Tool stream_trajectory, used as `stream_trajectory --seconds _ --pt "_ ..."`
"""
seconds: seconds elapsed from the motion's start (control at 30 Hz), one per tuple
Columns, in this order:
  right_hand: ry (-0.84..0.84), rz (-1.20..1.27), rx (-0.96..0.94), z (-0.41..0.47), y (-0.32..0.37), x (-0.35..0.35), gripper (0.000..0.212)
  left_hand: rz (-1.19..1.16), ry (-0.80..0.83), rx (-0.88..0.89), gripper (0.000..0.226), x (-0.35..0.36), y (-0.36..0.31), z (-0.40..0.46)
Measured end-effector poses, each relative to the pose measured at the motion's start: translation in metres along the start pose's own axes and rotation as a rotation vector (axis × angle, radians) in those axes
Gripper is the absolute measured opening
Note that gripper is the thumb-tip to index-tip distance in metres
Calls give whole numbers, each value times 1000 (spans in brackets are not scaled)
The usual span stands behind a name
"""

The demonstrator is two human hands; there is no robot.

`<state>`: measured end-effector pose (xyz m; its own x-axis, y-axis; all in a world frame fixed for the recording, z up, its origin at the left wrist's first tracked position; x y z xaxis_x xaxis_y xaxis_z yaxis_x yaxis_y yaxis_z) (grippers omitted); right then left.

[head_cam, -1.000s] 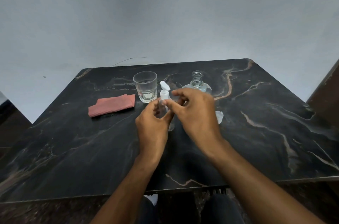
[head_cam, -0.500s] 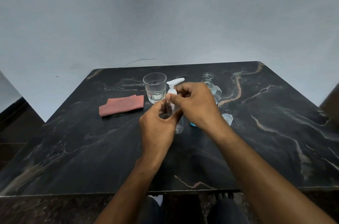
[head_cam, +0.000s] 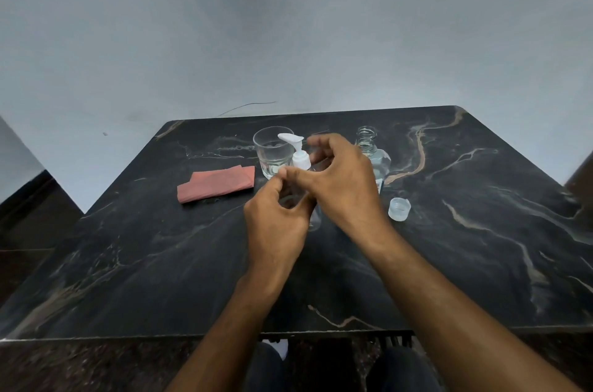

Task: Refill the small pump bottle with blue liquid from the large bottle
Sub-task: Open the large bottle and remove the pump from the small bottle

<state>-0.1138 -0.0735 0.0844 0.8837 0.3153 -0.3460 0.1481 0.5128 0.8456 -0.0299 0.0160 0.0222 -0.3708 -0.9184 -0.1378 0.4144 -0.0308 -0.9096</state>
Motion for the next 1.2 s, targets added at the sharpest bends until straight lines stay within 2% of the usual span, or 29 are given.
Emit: stream_trajectory --seconds 0.1,0.23,0.37,0.57,0.77,0.93,1.03,1.2 --pt "-60 9 -16 2 0 -2 22 -6 19 -6 28 1 0 0" --pt "67 68 -23 6 4 0 6 -42 56 -27 41 0 1 3" --pt "84 136 -35 12 11 -2 11 -25 84 -33 32 0 5 3" --pt "-48 293 -61 23 19 -16 27 -9 72 -63 43 -4 13 2" --pt "-95 448 -135 28 30 -22 18 10 4 -49 42 -27 22 5" --pt "-103 533 -190 32 27 -11 28 -12 -49 -72 32 -49 26 0" --pt "-51 444 -282 32 17 8 29 -3 -87 -75 29 -54 25 -3" --pt "87 36 -412 18 -24 46 38 2 -210 -64 33 -69 23 -1"
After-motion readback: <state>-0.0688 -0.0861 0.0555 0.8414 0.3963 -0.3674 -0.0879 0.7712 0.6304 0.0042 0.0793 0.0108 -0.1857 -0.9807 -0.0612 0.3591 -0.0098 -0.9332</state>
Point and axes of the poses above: each hand's wrist, its own z-axis towards the middle knuckle, its own x-axis out of the palm, y = z × x, the point moved 5 cm from there along z, towards the middle knuckle, and after that the axes turned 7 degrees about -y, right-handed, at the moved point
